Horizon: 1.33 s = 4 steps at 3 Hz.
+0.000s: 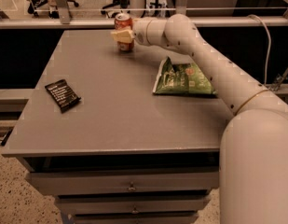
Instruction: Move coke can near green jalapeno chip bag
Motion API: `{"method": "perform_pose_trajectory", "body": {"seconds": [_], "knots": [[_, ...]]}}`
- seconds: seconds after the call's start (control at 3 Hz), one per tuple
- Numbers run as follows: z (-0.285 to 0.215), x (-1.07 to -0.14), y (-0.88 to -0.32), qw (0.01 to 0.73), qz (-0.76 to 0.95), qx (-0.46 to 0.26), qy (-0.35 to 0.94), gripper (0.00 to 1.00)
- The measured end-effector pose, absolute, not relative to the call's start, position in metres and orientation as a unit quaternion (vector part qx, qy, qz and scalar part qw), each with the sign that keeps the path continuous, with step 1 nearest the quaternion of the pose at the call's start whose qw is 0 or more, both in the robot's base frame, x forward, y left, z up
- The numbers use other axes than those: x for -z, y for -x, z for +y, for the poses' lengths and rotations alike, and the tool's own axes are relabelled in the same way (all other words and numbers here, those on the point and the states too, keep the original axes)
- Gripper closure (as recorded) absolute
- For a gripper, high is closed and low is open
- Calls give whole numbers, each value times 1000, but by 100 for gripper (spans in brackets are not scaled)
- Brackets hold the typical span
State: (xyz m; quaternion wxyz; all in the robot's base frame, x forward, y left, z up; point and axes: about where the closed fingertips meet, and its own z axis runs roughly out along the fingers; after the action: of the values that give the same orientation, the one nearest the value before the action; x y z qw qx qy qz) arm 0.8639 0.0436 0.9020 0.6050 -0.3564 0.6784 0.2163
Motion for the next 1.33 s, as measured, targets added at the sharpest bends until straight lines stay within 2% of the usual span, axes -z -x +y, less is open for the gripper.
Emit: {"method": "perform_pose_trajectory", "body": {"seconds": [0.67,1.33], "knots": [[4,-910,-828,605,671,-214,372,100],[-94,-939,-821,628,684,-127,349,100]]}}
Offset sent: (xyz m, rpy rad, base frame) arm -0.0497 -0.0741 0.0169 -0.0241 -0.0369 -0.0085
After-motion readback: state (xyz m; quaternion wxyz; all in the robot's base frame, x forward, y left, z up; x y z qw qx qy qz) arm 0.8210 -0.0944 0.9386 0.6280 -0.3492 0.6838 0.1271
